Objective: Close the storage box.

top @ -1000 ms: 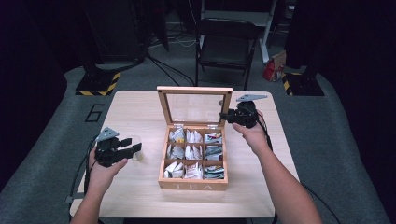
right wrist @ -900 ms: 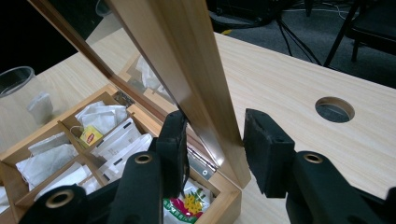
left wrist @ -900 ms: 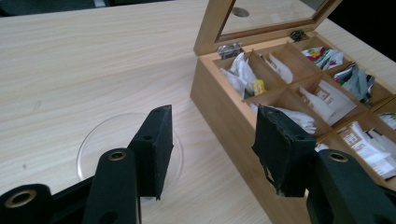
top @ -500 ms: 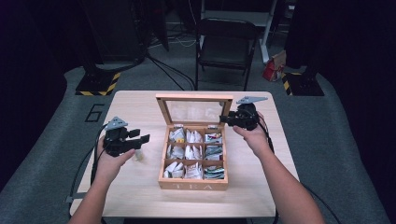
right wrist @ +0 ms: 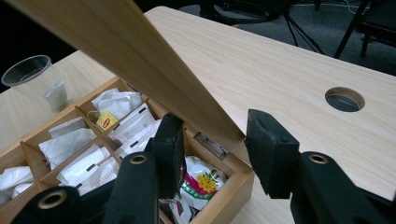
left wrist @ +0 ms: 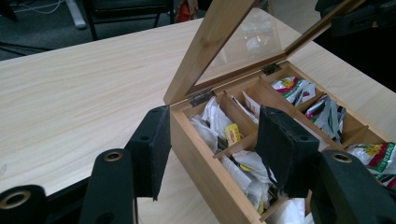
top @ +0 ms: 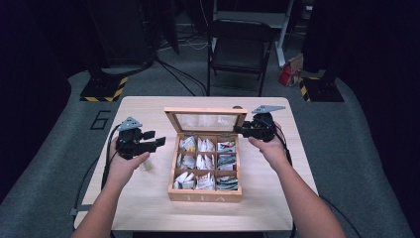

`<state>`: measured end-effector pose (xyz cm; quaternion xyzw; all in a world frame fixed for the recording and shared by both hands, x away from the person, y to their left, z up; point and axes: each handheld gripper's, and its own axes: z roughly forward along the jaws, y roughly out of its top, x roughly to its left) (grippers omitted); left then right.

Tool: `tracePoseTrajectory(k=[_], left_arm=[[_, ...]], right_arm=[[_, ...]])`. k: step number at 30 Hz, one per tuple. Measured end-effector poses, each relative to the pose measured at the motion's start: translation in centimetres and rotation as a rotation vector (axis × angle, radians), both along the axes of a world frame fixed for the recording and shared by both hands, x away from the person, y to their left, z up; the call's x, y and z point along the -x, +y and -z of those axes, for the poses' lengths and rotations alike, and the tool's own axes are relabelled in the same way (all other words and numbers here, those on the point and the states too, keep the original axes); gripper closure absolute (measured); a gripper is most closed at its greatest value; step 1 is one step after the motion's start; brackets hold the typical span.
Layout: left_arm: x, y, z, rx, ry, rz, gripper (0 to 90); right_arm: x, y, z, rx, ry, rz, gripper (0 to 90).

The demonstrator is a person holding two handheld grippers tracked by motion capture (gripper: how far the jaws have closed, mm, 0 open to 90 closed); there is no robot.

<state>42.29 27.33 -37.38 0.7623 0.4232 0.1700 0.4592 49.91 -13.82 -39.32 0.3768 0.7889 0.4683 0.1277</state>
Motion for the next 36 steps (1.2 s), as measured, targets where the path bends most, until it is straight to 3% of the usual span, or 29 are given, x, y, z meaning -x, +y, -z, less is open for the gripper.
tracePoseTrajectory(k=[20,36], left_arm=[[-1.1,-2.4,-2.3,0.009,-0.041,0.040,44.6],[-0.9,-3.0,-2.9,0.009,-0.056,0.070,57.3]], right_arm=[[1.2,-0.1,0.5,0.001,-0.005,-0.008,56.5],[1.7,-0.3,0.7,-0.010,-0.001,-0.008,56.7]])
